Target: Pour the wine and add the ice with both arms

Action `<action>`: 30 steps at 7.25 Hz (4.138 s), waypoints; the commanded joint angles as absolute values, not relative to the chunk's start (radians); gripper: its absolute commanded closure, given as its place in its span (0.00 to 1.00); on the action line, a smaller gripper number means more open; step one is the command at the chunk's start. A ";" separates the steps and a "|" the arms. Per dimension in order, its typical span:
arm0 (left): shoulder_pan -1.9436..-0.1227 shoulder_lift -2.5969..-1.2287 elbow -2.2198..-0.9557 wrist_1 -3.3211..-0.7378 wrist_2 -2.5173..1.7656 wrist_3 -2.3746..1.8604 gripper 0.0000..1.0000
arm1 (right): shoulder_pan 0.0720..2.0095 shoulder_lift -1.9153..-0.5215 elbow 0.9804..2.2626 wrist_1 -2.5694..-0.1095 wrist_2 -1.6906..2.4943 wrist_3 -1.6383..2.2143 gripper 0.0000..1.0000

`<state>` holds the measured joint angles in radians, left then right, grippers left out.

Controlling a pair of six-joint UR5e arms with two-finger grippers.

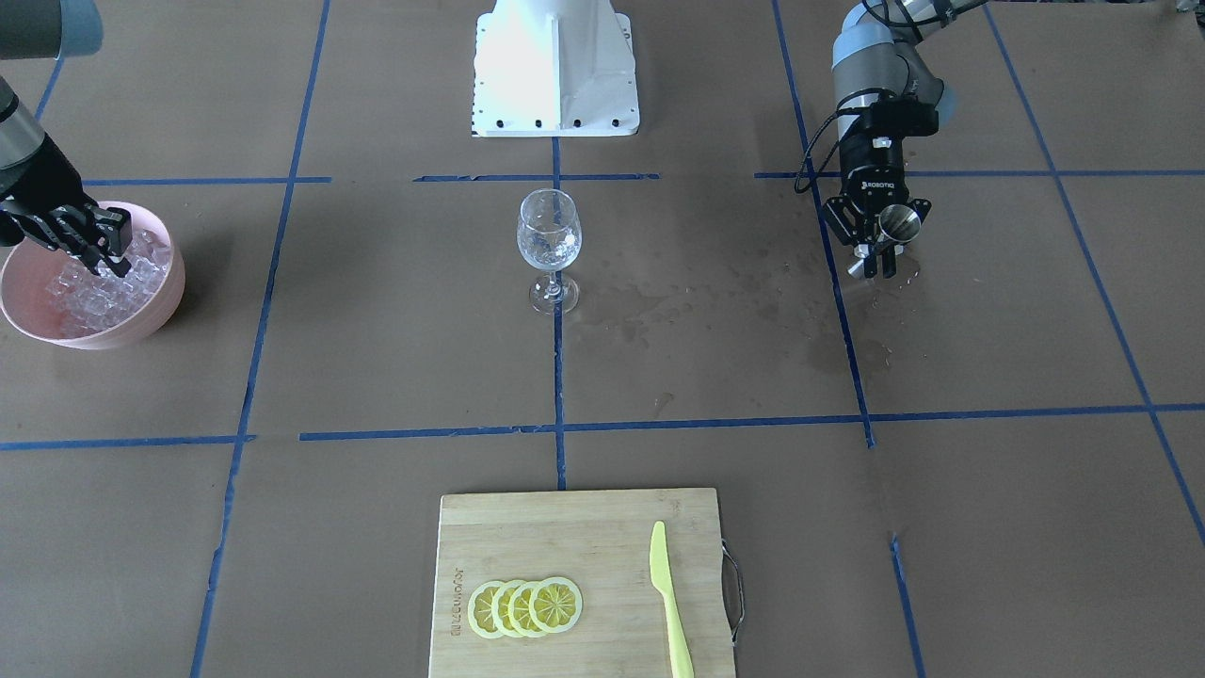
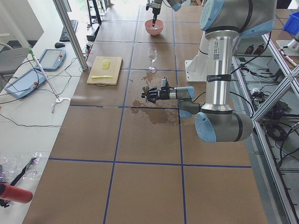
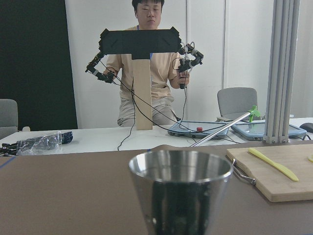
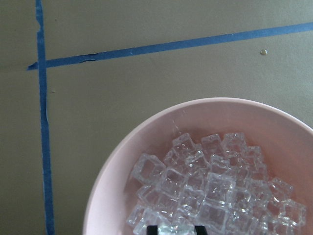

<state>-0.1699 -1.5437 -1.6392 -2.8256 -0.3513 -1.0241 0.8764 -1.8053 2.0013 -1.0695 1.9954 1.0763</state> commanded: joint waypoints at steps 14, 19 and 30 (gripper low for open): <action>-0.161 -1.562 -1.520 -2.812 -0.382 -1.106 0.82 | 0.905 -1.807 2.060 -1.072 2.022 1.078 1.00; -0.163 -1.562 -1.520 -2.812 -0.396 -1.097 0.53 | 0.905 -1.806 2.060 -1.072 2.022 1.078 1.00; -0.212 -1.454 -1.660 -2.812 -0.728 -0.925 0.00 | 0.905 -1.807 2.075 -1.072 2.020 1.078 1.00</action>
